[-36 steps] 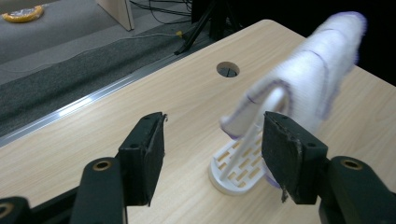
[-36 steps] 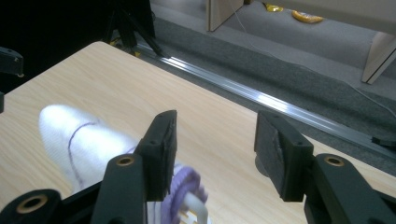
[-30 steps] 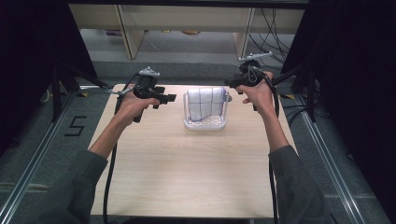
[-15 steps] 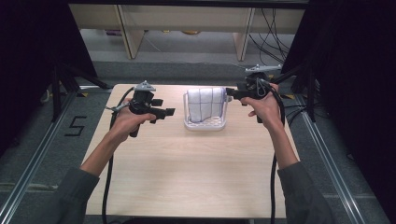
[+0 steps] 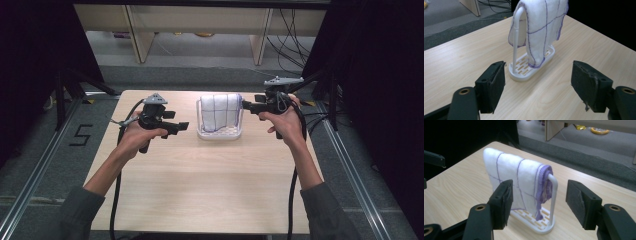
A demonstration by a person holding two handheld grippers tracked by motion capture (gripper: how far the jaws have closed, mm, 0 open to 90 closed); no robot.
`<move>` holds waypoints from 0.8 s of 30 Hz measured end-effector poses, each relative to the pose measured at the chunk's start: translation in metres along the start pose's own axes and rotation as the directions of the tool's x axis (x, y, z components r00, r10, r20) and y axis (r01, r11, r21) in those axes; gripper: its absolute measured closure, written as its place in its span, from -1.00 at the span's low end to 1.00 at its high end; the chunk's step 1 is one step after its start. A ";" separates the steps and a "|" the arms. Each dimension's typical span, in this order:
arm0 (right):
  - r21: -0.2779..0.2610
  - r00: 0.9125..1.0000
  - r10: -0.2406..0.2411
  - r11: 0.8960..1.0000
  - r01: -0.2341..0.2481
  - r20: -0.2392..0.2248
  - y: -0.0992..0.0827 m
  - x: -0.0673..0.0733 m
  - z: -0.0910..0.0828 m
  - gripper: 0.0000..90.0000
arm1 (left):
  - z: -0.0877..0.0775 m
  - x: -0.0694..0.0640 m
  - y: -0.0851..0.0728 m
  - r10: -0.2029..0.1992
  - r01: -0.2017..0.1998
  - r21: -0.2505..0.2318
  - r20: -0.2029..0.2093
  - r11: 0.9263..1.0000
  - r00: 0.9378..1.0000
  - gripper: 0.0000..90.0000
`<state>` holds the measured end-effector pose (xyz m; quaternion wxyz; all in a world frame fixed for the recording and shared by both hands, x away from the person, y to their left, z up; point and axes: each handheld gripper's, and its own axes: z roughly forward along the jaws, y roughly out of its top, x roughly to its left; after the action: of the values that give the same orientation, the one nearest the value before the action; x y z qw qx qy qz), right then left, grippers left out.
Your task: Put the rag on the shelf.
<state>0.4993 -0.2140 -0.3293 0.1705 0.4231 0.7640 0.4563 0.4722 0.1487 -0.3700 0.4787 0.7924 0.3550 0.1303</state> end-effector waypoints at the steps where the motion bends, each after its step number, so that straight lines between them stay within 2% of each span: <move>1: -0.010 1.000 -0.016 1.000 0.016 0.004 -0.001 0.000 0.000 -0.14 | -0.001 0.000 0.000 0.013 -0.014 0.011 0.004 1.000 1.000 -0.41; 2: 0.002 1.000 -0.003 1.000 0.003 -0.001 -0.002 0.001 -0.001 -0.15 | 0.000 -0.001 -0.001 0.005 -0.005 0.008 0.009 1.000 1.000 -0.42; 3: -0.009 0.999 -0.037 0.999 0.037 0.010 -0.003 0.000 -0.001 -0.17 | 0.000 -0.002 -0.001 0.010 -0.010 0.008 0.005 1.000 1.000 -0.43; 4: 0.005 1.000 0.006 1.000 -0.006 -0.003 -0.004 0.003 -0.002 -0.18 | 0.000 -0.003 -0.002 0.011 -0.011 0.003 0.004 1.000 1.000 -0.44; 5: -0.013 1.000 -0.029 1.000 0.029 -0.011 -0.005 0.002 -0.002 -0.18 | 0.000 -0.005 -0.002 0.009 -0.009 0.000 0.005 1.000 1.000 -0.44; 6: -0.006 1.000 -0.012 1.000 0.012 -0.014 -0.006 0.003 -0.003 -0.18 | 0.000 -0.006 -0.003 0.011 -0.011 0.002 0.009 1.000 1.000 -0.45; 8: -0.004 1.000 -0.027 1.000 0.027 -0.006 -0.009 0.006 -0.004 -0.19 | 0.000 -0.008 -0.004 0.013 -0.014 0.006 0.021 1.000 1.000 -0.46; 11: -0.002 1.000 -0.009 1.000 0.009 -0.024 -0.014 0.010 -0.004 -0.21 | 0.001 -0.012 -0.006 0.013 -0.013 0.001 0.025 1.000 1.000 -0.49; 13: -0.008 0.999 -0.030 1.000 0.030 -0.023 -0.016 0.010 -0.004 -0.21 | 0.001 -0.015 -0.006 0.019 -0.019 0.007 0.031 1.000 0.999 -0.51; 17: -0.001 0.999 -0.017 1.000 0.017 -0.035 -0.021 0.013 -0.005 -0.21 | 0.001 -0.020 -0.008 0.015 -0.015 -0.004 0.043 1.000 0.999 -0.52; 21: -0.013 0.998 -0.038 0.999 0.037 -0.044 -0.025 0.015 -0.007 -0.22 | -0.002 -0.026 -0.009 0.023 -0.022 -0.018 0.047 1.000 0.999 -0.52; 22: -0.013 0.999 -0.020 1.000 0.020 -0.044 -0.026 0.017 -0.008 -0.22 | -0.003 -0.027 -0.010 0.026 -0.026 -0.017 0.050 1.000 0.998 -0.52; 23: -0.018 0.998 -0.032 0.999 0.031 -0.050 -0.028 0.017 -0.008 -0.23 | -0.003 -0.029 -0.011 0.028 -0.027 -0.021 0.049 0.999 0.998 -0.52; 24: -0.010 0.999 -0.022 1.000 0.021 -0.042 -0.028 0.019 -0.009 -0.23 | -0.004 -0.030 -0.012 0.035 -0.034 -0.023 0.052 0.999 0.998 -0.52</move>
<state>0.4681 -0.2101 -0.3458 0.1613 0.4044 0.7698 0.4667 0.4435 0.1344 -0.3743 0.4942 0.7962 0.3271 0.1215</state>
